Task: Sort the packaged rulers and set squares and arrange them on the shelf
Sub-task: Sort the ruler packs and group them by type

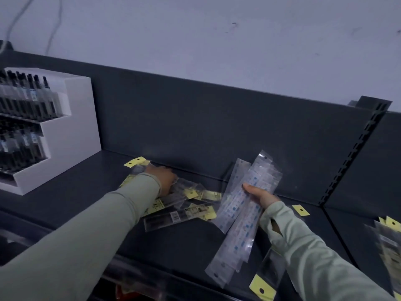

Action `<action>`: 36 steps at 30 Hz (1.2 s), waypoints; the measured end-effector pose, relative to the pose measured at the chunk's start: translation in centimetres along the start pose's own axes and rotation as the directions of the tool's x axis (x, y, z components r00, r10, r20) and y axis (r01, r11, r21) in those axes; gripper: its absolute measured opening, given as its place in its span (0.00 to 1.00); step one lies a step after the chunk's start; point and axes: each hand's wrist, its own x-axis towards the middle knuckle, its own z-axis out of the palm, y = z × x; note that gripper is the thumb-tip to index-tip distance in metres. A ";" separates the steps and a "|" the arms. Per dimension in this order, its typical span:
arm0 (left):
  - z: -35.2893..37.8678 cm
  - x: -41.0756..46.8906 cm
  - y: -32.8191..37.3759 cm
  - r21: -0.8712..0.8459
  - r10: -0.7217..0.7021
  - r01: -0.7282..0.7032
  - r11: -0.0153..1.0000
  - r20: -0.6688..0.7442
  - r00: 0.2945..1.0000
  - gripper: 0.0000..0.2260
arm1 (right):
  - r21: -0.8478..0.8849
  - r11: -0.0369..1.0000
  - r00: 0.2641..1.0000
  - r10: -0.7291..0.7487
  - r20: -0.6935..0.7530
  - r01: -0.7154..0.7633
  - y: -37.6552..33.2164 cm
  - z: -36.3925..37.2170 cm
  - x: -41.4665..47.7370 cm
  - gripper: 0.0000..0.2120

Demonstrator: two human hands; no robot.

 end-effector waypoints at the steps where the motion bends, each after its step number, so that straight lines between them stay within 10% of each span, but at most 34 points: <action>1: 0.2 -0.2 -0.4 0.042 -0.013 0.012 0.999 0.033 0.999 0.21 | -0.002 1.000 1.000 -0.006 -0.009 0.006 0.1 0.0 0.0 0.09; 6: 1.2 1.1 -0.5 -0.020 0.049 -0.051 0.998 -0.092 0.994 0.15 | -0.002 1.000 1.000 -0.025 -0.009 0.025 0.2 0.1 0.4 0.07; 10: 1.9 2.9 -0.3 -0.272 0.151 -0.136 0.953 0.038 0.988 0.18 | -0.009 1.000 1.000 0.005 0.028 -0.005 -0.1 0.3 0.4 0.07; 14: 1.7 3.4 -0.4 -0.118 0.122 -0.105 0.987 0.143 0.982 0.26 | -0.011 1.000 0.999 -0.011 0.034 0.011 -0.5 0.1 0.4 0.04; 24: 2.1 3.5 2.0 -0.360 -0.018 -0.101 0.928 -0.313 0.949 0.09 | -0.018 1.000 0.999 -0.013 0.035 0.013 -0.4 -0.7 0.2 0.08; 30: -0.5 1.5 1.6 -0.285 0.019 0.045 0.957 0.220 0.975 0.22 | -0.020 1.000 0.999 -0.006 0.047 0.007 -0.2 -0.4 0.1 0.07; 36: 0.1 1.2 2.2 -0.423 0.089 0.003 0.906 0.198 0.976 0.16 | 0.002 1.000 0.997 0.007 0.083 -0.007 0.0 0.0 -0.2 0.14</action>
